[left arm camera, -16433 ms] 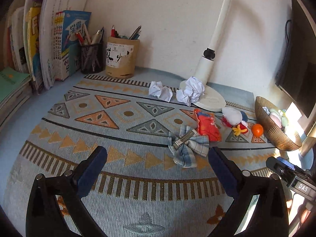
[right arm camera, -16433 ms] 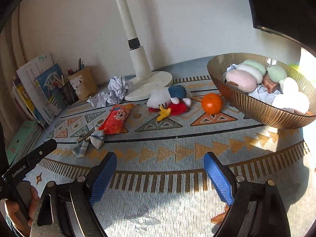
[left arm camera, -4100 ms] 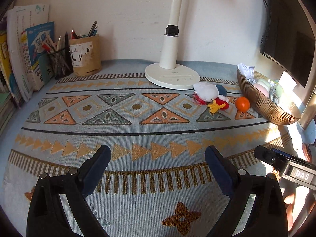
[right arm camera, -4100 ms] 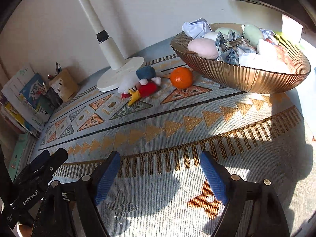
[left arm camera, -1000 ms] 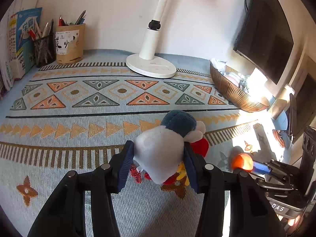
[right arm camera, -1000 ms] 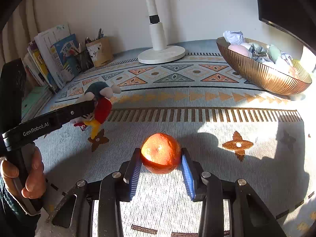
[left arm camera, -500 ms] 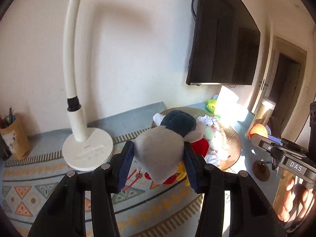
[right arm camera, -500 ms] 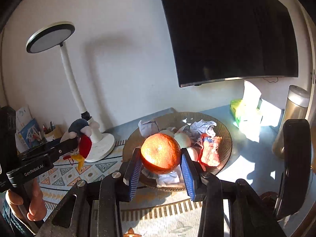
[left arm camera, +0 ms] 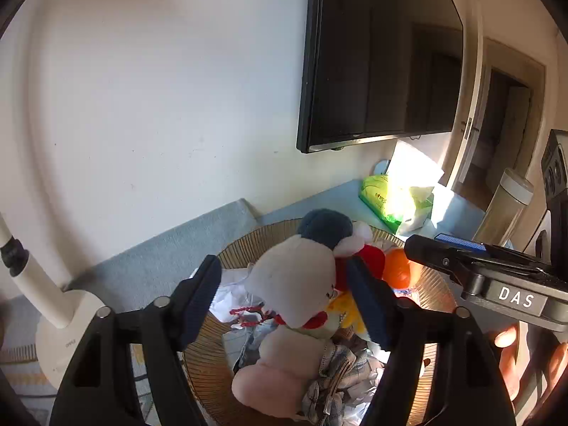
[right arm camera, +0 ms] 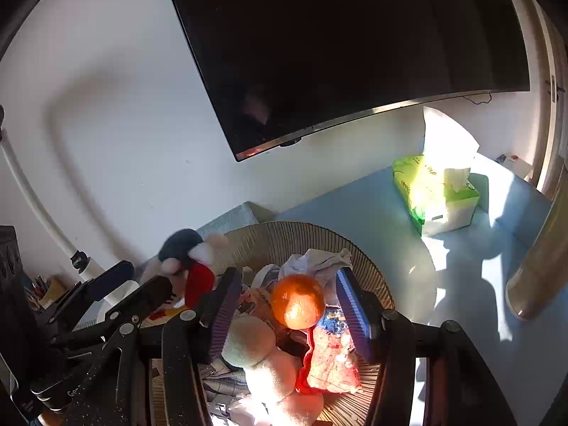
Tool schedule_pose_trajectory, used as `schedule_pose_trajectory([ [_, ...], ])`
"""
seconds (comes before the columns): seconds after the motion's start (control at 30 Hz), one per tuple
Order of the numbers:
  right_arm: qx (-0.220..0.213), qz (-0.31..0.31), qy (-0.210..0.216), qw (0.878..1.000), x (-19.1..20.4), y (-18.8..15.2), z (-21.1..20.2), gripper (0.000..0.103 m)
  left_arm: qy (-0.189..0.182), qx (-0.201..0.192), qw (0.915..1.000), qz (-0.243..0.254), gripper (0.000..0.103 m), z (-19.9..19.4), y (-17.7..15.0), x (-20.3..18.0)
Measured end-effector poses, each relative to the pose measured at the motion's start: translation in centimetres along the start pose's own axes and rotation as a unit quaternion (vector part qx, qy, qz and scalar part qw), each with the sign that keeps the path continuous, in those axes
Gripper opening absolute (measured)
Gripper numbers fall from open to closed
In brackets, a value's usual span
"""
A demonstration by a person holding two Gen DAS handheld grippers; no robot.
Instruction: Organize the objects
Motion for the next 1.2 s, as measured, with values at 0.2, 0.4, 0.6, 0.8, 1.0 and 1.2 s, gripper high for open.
schedule_pose_trajectory([
  [0.2, -0.015, -0.005, 0.015, 1.0, 0.9, -1.6, -2.8, 0.058, -0.02, -0.002, 0.9984, -0.053, 0.094, -3.3, -1.3, 2.6],
  [0.4, -0.014, -0.023, 0.057, 0.998, 5.1, -4.1, -6.9, 0.066, 0.021, -0.032, 0.9987, -0.033, 0.097, -11.2, -3.2, 5.6],
  [0.6, 0.001, -0.077, 0.126, 0.989, 14.2, -7.3, -10.6, 0.067, 0.095, -0.089, 0.9891, -0.07, 0.102, -22.0, -6.8, 10.2],
  [0.8, 0.044, -0.109, 0.14, 0.983, 21.4, -13.0, -9.3, 0.079, 0.166, -0.093, 0.9733, -0.127, 0.102, -28.0, -11.8, 15.7],
  [1.0, 0.089, -0.112, 0.116, 0.983, 23.8, -17.5, -6.0, 0.079, 0.194, -0.063, 0.9633, -0.174, 0.102, -29.1, -17.4, 19.5],
  [1.2, 0.078, -0.181, 0.079, 0.977, 25.7, -19.8, -5.0, 0.079, 0.191, -0.045, 0.9568, -0.214, 0.102, -27.7, -21.1, 21.3],
])
Point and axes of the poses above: each gripper's, at about its wrist camera, not at the fingertips, and z roughly the way its jaws point, x to its left, y to its top, the point moved 2 cm from there along z, roughly the way its jaws point, and after that the axes turned 9 degrees about -z, right-handed, at the moved point
